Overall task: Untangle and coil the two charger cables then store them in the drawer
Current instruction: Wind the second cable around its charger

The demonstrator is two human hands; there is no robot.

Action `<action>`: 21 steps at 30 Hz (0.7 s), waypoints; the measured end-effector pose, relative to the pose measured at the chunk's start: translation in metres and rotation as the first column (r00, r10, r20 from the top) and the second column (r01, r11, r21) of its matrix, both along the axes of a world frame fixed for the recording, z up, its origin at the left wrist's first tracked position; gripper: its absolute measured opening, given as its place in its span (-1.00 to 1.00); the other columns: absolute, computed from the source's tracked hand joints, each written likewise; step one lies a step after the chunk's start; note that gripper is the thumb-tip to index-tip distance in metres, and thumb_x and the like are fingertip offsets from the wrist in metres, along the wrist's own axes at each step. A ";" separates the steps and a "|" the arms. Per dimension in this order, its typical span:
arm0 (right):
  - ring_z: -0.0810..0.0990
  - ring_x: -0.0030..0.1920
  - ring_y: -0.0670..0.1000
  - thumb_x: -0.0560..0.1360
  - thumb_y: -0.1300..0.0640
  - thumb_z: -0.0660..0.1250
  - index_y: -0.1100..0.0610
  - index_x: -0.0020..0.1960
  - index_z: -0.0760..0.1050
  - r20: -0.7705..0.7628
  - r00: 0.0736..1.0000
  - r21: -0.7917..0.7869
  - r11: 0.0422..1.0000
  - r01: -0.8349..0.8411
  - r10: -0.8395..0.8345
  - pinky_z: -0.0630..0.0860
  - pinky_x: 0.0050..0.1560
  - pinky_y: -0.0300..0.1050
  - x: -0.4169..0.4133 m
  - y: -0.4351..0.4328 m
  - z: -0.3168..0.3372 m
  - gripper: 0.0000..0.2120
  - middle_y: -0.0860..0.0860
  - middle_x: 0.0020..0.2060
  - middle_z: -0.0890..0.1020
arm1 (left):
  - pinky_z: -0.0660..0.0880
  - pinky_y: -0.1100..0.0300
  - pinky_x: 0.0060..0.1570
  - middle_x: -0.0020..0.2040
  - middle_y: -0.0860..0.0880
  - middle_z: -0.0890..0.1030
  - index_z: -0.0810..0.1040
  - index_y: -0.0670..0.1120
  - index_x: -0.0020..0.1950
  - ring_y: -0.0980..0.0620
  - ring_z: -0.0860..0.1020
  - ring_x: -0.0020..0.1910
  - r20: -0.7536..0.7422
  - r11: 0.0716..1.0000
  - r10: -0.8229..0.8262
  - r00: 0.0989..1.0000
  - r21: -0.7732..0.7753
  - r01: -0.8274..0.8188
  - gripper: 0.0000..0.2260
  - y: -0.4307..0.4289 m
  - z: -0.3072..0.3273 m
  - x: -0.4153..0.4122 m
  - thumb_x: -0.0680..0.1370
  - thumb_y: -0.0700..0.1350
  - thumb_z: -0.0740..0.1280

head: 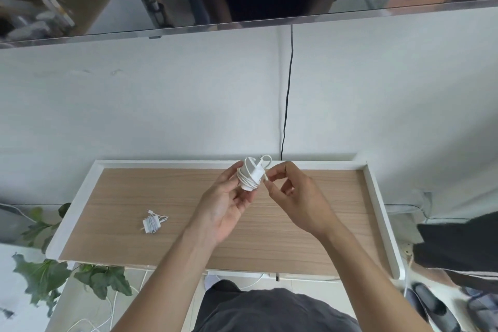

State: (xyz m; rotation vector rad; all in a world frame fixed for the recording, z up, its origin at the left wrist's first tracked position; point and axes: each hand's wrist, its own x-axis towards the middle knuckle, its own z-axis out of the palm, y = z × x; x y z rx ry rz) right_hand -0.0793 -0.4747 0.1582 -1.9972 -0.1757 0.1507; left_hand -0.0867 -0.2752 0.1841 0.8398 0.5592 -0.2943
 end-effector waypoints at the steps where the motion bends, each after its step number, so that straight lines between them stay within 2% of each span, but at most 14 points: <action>1: 0.62 -0.26 -0.01 0.68 -0.03 0.47 -0.11 0.17 0.58 0.012 1.000 0.003 1.000 0.011 -0.011 0.60 -0.12 -0.09 0.000 0.000 0.000 -0.89 -0.26 0.08 0.71 | 0.68 0.14 -0.03 0.45 -0.29 0.62 0.57 -0.10 0.51 -0.10 0.66 0.08 0.018 1.000 -0.010 1.000 0.017 0.010 -0.65 -0.001 -0.001 0.000 0.73 -0.30 0.28; 3: 0.62 -0.28 -0.01 0.69 0.01 0.46 -0.10 0.22 0.62 0.027 0.999 0.016 0.999 0.041 -0.042 0.62 -0.12 -0.06 0.000 0.001 0.000 -0.87 -0.23 0.08 0.73 | 0.66 0.14 0.05 0.43 -0.29 0.64 0.57 -0.11 0.52 -0.10 0.66 0.09 0.073 0.997 -0.049 0.996 0.056 0.045 -0.64 -0.001 -0.001 -0.001 0.75 -0.32 0.26; 6: 0.58 -0.29 0.00 0.70 0.10 0.44 -0.05 0.22 0.68 0.036 0.997 0.041 0.997 0.061 -0.063 0.60 -0.12 -0.07 -0.001 -0.001 -0.002 -0.87 -0.30 0.08 0.73 | 0.68 0.14 0.08 0.29 -0.19 0.73 0.59 0.01 0.53 -0.06 0.68 0.06 0.141 0.977 -0.158 0.977 0.168 0.134 -0.57 -0.002 0.001 -0.006 0.76 -0.35 0.20; 9: 0.57 -0.28 -0.04 0.70 0.10 0.43 -0.06 0.20 0.70 0.036 0.997 0.018 0.998 0.065 -0.065 0.56 -0.16 -0.20 -0.004 -0.003 -0.005 -0.87 -0.35 0.04 0.73 | 0.65 0.08 0.15 0.35 -0.21 0.71 0.61 0.04 0.51 -0.06 0.70 0.12 0.155 0.944 -0.240 0.958 0.268 0.193 -0.57 -0.001 0.002 -0.008 0.77 -0.33 0.19; 11: 0.57 -0.27 -0.08 0.71 0.10 0.43 -0.07 0.20 0.71 0.026 0.997 0.017 0.997 0.077 -0.078 0.51 -0.17 -0.29 -0.005 -0.004 -0.005 -0.87 -0.35 -0.01 0.73 | 0.62 0.01 0.22 0.39 -0.26 0.67 0.64 0.01 0.47 -0.09 0.70 0.16 0.149 0.931 -0.253 0.956 0.305 0.199 -0.61 0.001 0.003 -0.008 0.78 -0.31 0.20; 14: 0.55 -0.27 -0.12 0.71 0.09 0.42 -0.08 0.19 0.71 0.004 0.996 0.041 0.995 0.086 -0.086 0.50 -0.15 -0.32 -0.007 -0.003 -0.001 -0.86 -0.35 -0.04 0.72 | 0.63 0.00 0.22 0.37 -0.28 0.68 0.64 -0.02 0.45 -0.09 0.72 0.17 0.148 0.922 -0.262 0.954 0.330 0.202 -0.65 0.002 0.004 -0.008 0.78 -0.29 0.22; 21: 0.52 -0.24 -0.16 0.72 0.08 0.42 -0.10 0.17 0.72 -0.064 0.998 0.088 0.996 0.032 -0.026 0.49 -0.12 -0.34 -0.012 -0.006 0.003 -0.87 -0.31 0.08 0.75 | 0.64 -0.04 0.27 0.29 -0.21 0.74 0.59 -0.10 0.44 -0.06 0.76 0.12 0.112 0.946 -0.181 0.977 0.292 0.142 -0.64 -0.003 0.001 -0.012 0.76 -0.38 0.18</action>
